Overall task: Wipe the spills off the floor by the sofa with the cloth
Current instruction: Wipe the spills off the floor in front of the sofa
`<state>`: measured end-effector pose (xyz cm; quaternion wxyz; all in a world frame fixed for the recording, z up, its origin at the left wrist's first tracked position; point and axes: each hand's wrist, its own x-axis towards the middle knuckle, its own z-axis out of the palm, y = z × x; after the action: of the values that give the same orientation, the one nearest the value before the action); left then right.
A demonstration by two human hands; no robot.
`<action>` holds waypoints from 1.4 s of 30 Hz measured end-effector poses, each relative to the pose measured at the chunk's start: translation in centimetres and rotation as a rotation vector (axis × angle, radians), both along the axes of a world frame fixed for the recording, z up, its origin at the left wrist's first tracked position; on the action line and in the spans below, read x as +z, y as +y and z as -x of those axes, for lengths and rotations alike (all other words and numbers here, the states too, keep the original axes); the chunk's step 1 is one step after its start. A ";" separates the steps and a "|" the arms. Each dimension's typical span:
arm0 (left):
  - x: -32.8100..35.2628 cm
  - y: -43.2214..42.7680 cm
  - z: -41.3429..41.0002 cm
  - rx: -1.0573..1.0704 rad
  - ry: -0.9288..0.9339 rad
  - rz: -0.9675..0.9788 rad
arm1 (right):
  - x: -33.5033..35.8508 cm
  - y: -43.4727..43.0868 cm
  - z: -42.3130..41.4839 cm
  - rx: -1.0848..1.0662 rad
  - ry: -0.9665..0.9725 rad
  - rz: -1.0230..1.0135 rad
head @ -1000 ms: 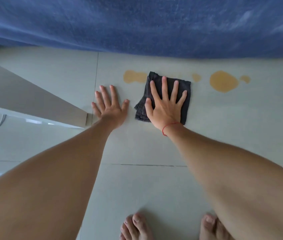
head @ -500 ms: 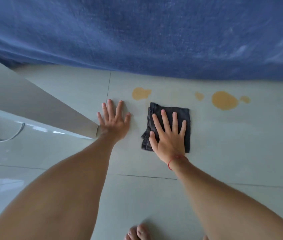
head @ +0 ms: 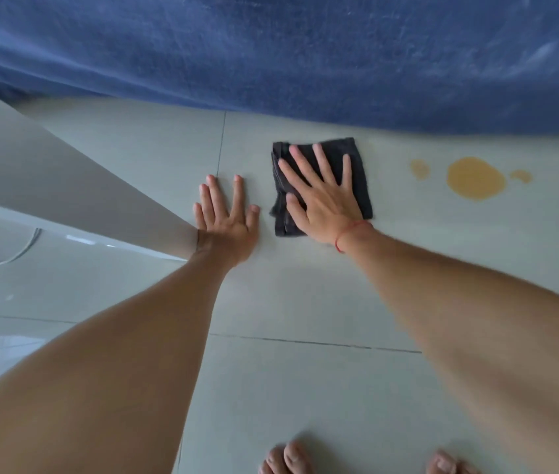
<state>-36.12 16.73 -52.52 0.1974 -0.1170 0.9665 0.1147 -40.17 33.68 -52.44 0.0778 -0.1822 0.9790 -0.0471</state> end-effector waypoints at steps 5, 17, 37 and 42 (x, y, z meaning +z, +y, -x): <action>-0.1 0.0 -0.1 0.004 0.025 -0.011 | -0.2 -1.7 1.7 0.006 -0.007 0.004; 1.7 -0.2 0.3 0.002 -0.137 -0.092 | 0.0 3.2 -11.1 0.044 0.006 0.069; 0.9 -0.3 0.3 0.020 -0.101 -0.078 | 0.0 -3.3 1.6 0.100 -0.022 0.061; 1.9 -0.1 0.1 0.047 -0.103 -0.085 | 0.2 1.0 -4.7 0.009 -0.036 0.095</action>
<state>-36.24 16.60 -50.62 0.2490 -0.1371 0.9463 0.1541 -35.49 34.66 -52.28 0.0871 -0.1893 0.9733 -0.0965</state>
